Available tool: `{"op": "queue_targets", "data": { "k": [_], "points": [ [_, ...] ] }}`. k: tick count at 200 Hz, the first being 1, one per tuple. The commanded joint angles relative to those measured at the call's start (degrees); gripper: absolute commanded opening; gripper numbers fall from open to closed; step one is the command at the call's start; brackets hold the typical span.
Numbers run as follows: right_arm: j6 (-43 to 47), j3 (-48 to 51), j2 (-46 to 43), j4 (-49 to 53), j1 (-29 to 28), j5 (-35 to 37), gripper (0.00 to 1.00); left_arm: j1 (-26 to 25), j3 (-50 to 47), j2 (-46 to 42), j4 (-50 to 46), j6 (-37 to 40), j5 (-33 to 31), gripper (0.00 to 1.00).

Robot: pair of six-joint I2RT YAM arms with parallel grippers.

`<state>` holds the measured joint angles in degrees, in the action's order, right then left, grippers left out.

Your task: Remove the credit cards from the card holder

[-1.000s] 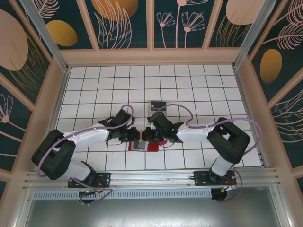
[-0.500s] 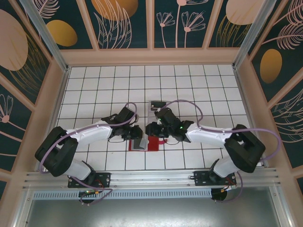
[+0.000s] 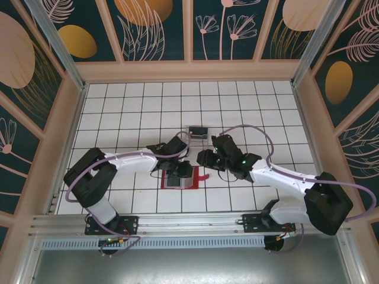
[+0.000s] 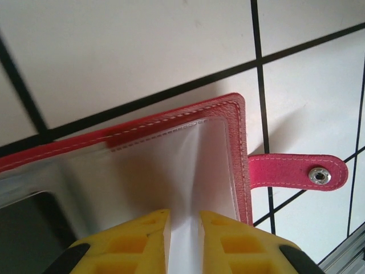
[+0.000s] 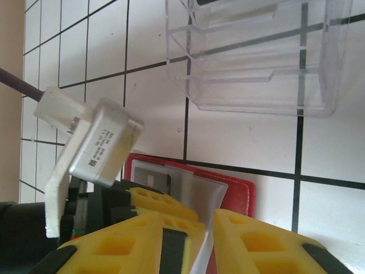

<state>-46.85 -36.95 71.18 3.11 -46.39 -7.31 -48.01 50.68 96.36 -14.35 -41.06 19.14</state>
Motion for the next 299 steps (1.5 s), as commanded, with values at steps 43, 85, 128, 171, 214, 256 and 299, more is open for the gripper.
{"op": "queue_targets", "data": {
  "k": [43, 85, 128, 171, 214, 256, 299],
  "points": [
    [0.36, 0.13, -0.96, 0.91, 0.42, 0.12, 0.3, -1.3, 2.59, 0.97, 1.84, -1.31, 0.33, 0.21],
    [-0.42, -1.51, 0.77, 0.84, -0.38, -1.82, 0.3, -0.27, 1.46, -3.9, 0.64, -1.27, -4.17, 0.22],
    [-1.33, -5.53, 6.35, 0.72, -3.6, -3.62, 0.3, 4.58, -3.98, -10.31, 0.85, -0.65, -4.61, 0.22],
    [-2.21, -11.64, 15.37, 1.11, -6.84, -6.49, 0.29, 8.47, -10.03, -15.42, -0.07, 0.5, -5.24, 0.22],
    [-3.6, -14.54, 22.26, 0.12, -7.92, -9.61, 0.25, 12.17, -16.73, -19.11, 1.95, -0.89, -3.9, 0.21],
    [-4.38, -15.45, 26.58, 0.27, -8.11, -11.44, 0.23, 12.35, -18.15, -20.0, 1.41, -0.43, -4.49, 0.22],
    [-4.15, -15.72, 28.56, 0.65, -8.24, -11.59, 0.22, 12.4, -18.08, -17.85, 1.52, 0.27, -2.96, 0.22]
  ]
}}
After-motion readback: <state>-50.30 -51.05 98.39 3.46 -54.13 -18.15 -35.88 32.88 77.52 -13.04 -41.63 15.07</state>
